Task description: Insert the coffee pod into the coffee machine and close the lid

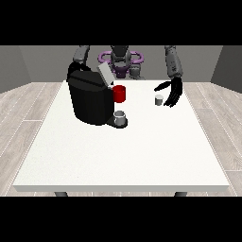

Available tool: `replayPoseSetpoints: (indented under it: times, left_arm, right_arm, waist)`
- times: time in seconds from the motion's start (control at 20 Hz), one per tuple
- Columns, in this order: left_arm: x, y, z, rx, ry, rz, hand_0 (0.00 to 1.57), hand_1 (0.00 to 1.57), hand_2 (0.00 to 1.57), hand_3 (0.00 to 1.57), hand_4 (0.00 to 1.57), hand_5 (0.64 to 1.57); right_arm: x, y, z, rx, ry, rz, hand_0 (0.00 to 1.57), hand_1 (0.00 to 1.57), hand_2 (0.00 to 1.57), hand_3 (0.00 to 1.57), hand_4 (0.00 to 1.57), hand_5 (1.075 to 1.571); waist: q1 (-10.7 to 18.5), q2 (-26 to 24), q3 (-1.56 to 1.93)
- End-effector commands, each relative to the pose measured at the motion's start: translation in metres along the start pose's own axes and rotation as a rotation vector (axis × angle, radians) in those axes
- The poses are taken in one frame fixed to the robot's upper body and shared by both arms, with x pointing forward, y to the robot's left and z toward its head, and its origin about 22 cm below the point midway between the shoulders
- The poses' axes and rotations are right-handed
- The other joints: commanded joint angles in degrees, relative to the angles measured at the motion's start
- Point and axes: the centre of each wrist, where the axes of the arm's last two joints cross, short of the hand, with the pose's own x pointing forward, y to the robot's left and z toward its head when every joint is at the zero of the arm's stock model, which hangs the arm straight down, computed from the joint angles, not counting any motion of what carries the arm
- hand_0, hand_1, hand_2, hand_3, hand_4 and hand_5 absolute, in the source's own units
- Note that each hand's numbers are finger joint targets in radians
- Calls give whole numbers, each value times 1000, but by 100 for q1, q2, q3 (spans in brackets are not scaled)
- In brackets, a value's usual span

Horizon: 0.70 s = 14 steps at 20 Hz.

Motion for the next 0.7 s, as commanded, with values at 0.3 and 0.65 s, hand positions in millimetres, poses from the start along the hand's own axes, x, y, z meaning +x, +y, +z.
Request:
replayPoseSetpoints:
  times: [0.3,0.65]
  left_arm:
    - [-4,-12,-9,18,-24,-169,673,673,809,551,0,1571]
    - [-11,-12,-10,116,-74,-206,824,824,972,737,389,1571]
  right_arm:
    - [-2,1,-1,17,26,-20,0,0,0,0,434,1571]
    - [28,6,-18,-5,13,-30,0,0,0,0,524,1571]
  waist:
    - [-88,24,1]
    - [-16,97,-2]
